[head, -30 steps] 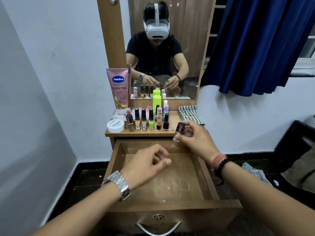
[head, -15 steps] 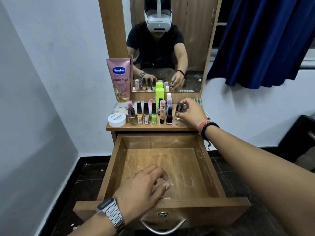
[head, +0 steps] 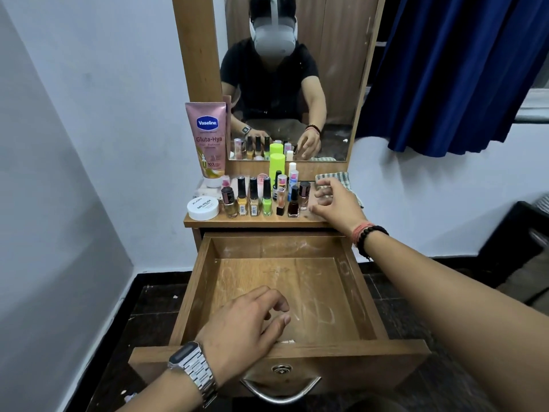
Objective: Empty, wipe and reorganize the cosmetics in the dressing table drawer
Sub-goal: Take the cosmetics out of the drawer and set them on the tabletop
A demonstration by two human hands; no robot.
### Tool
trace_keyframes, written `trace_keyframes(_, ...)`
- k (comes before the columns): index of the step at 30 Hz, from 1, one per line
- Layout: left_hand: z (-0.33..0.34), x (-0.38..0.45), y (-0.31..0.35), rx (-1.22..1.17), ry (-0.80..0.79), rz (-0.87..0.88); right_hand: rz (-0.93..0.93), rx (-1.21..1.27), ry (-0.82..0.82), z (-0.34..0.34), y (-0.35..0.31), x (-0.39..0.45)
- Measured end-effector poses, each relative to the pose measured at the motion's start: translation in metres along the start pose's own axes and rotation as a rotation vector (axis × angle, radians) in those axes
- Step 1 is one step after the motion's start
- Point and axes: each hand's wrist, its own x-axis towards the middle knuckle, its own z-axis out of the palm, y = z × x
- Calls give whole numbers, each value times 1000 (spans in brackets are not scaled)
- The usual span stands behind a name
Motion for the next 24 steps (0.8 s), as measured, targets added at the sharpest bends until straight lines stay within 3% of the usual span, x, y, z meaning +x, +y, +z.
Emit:
trace_keyframes(4,-2,1,1,-18,2,24,-16,31,39,-12,0,-33)
trace_keyframes(7,-7,-1,4,-8,-5,68,-71,22,-36,-20,-5,-66)
trace_keyframes(10,-14,-10,3,-15,-60,117,-198,-62,-245,-33,-14,-103)
trace_keyframes(14,-28,-33,-3,-1,-137,159,-284,-188,-674,-49,-26,-150)
trace_keyframes(16,-36,-44,-8,13,-134,156,-327,-273,-783,-53,-28,-168)
trace_keyframes(19,-46,-53,-11,25,-110,120,-421,-403,-794,-54,-27,-185)
trace_keyframes(24,-47,-52,-11,122,-70,68,-423,-512,-694,-49,-26,-192)
